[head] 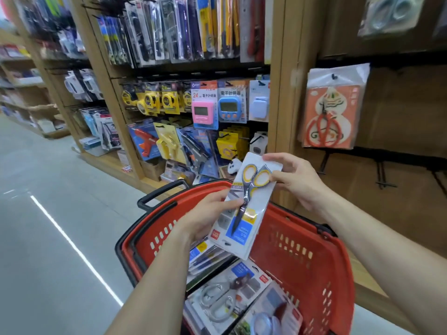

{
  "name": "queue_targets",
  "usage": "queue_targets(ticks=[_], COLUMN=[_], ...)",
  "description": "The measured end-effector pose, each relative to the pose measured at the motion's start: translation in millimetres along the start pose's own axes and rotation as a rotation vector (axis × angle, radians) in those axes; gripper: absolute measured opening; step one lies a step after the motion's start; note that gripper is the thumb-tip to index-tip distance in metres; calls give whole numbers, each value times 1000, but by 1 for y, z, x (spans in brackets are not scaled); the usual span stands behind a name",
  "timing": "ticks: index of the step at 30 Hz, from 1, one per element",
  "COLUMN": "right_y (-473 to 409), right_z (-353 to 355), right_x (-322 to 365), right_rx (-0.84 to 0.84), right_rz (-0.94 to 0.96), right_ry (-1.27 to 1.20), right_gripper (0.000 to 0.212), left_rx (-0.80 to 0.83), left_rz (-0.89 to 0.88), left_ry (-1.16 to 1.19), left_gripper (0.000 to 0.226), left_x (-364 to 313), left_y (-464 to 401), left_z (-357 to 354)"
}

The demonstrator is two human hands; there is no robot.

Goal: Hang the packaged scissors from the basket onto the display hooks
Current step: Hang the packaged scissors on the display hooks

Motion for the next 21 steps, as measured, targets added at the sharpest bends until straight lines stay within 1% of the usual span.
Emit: queue_targets(ticks=[3,4,5,7,8,10,12,16,18,21], right_y=[6,5,7,11,14,18,19,15,14,12], right_z=[17,21,23,20,16,8,4,4,5,5], right_x=[-2,-5,-7,-14,-18,-24,-25,-22,-17,-11], right_rx=[-118,-142,-132,-56,-28,-25,-22,-25,-42,-59], right_rz=[-159,-204,-237,-283,-292,-296,-287,-222,-194,-156], right_ry=[-229,-256,-232,-157,-146,-182,-210,-207,-214,-235], right_gripper=[58,60,60,61,57,43,34,30,29,26], left_rx=[-17,-15,-17,-36,-45,-62,-78,-122,-157,-189], left_rz=[-55,-70,-79,-87,-87,-85,-90,-67,-60,-103], left_ry=[84,109,123,129,133,139,134,144,164,131], left_gripper=[29,31,33,35,36,37,39,41,37,31], left_x=[-8,-9,-11,-13,-15,-19,-21,-27,-31,-35], left_y=[-4,-5,-7,-7,-6,-3,-1,-1,-2,-1], left_z=[-19,-24,-28,-34,-37,-40,-40,-29,-22,-16])
Point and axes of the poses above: each hand's wrist, its own y-axis away from the middle knuckle, its own z-axis out of the back of the hand, x = y × z, the point moved 2 cm from there along -y, towards the middle knuckle, and after that the axes turned 10 degrees about -x, right-handed, at the moved point
